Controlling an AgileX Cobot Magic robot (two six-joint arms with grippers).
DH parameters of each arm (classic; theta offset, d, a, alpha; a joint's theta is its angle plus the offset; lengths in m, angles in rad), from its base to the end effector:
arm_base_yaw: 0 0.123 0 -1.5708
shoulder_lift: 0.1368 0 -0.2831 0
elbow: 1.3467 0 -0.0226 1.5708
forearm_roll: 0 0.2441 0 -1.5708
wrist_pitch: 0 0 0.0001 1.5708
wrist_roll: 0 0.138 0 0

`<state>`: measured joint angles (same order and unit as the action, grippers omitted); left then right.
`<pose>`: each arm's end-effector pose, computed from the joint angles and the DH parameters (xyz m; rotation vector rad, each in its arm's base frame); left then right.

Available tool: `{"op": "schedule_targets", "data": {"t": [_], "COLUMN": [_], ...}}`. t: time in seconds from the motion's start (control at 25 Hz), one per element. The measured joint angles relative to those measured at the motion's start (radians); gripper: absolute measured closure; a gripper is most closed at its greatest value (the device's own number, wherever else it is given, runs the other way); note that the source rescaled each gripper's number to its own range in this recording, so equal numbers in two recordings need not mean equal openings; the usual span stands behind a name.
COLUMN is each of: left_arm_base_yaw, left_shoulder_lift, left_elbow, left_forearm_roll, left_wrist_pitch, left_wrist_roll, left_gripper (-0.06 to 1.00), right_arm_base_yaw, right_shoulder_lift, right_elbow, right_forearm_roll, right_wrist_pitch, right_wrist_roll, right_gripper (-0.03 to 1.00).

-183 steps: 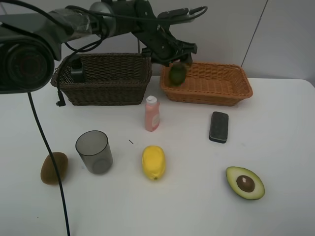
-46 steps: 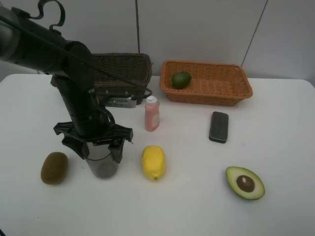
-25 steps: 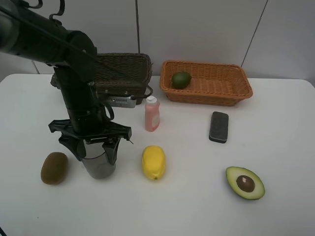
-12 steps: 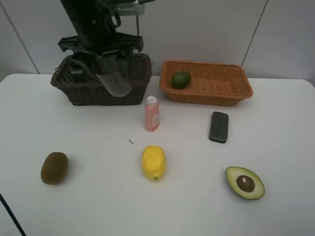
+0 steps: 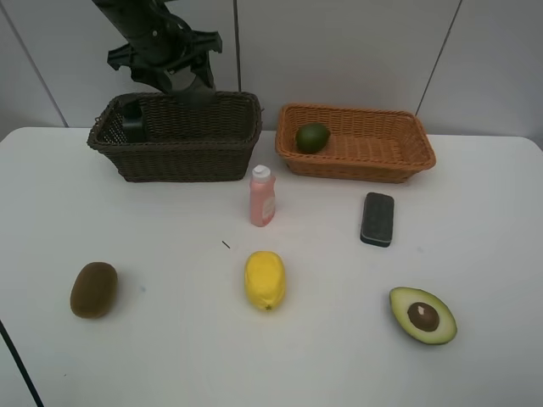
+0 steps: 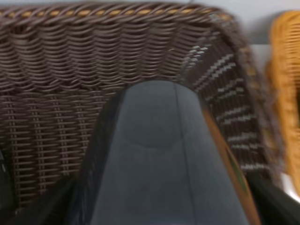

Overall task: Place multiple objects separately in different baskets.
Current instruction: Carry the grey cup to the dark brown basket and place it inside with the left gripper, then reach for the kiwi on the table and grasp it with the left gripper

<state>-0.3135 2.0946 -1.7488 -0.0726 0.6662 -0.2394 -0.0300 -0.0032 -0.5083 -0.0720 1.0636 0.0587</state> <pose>0.4723 -0.1596 0.1960 0.0404 2.5196 -0.3078 0.0312 -0.0096 0.2553 0.0941 2.0320 -0.0680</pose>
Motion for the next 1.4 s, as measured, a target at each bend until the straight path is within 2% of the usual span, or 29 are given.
{"op": "schedule_targets", "data": {"t": [0.08,0.16,0.2,0.36,0.44,0.56,0.64,0.72,0.92,1.08,1.4], "left_arm_base_yaw": [0.001,0.001,0.001,0.001,0.001,0.001,0.001,0.001,0.0,-0.009,-0.014], "left_shoulder_lift": [0.043,0.064,0.072,0.073,0.073,0.071,0.069,0.061,0.02,-0.113,-0.602], "left_elbow": [0.0,0.0,0.0,-0.011,-0.047,-0.154,-0.239,-0.308,-0.33,-0.193,0.364], "left_forearm_roll": [0.0,-0.003,-0.003,-0.005,-0.006,-0.016,-0.036,-0.045,-0.062,-0.086,-0.076], "left_wrist_pitch": [-0.014,-0.018,-0.017,0.021,0.087,0.257,0.409,0.504,0.534,0.534,0.533], "left_wrist_roll": [0.0,-0.005,-0.006,-0.007,-0.008,-0.009,-0.01,-0.014,-0.016,0.013,0.058], "left_gripper": [0.15,0.01,-0.01,-0.05,-0.05,-0.06,-0.06,-0.06,-0.06,-0.06,-0.06], "right_arm_base_yaw": [0.0,0.0,0.0,0.0,0.0,0.0,0.0,0.0,0.0,0.0,0.0], "right_shoulder_lift": [0.0,0.0,0.0,0.0,0.0,0.0,0.0,0.0,0.0,0.0,0.0], "right_elbow": [0.0,0.0,0.0,0.0,0.0,0.0,0.0,0.0,0.0,0.0,0.0], "right_forearm_roll": [0.0,0.0,0.0,0.0,0.0,0.0,0.0,0.0,0.0,0.0,0.0], "right_wrist_pitch": [0.0,0.0,0.0,0.0,0.0,0.0,0.0,0.0,0.0,0.0,0.0], "right_wrist_roll": [0.0,0.0,0.0,0.0,0.0,0.0,0.0,0.0,0.0,0.0,0.0], "right_gripper": [-0.03,-0.03,-0.03,-0.03,-0.03,-0.03,-0.03,-0.03,-0.03,-0.03,-0.03]}}
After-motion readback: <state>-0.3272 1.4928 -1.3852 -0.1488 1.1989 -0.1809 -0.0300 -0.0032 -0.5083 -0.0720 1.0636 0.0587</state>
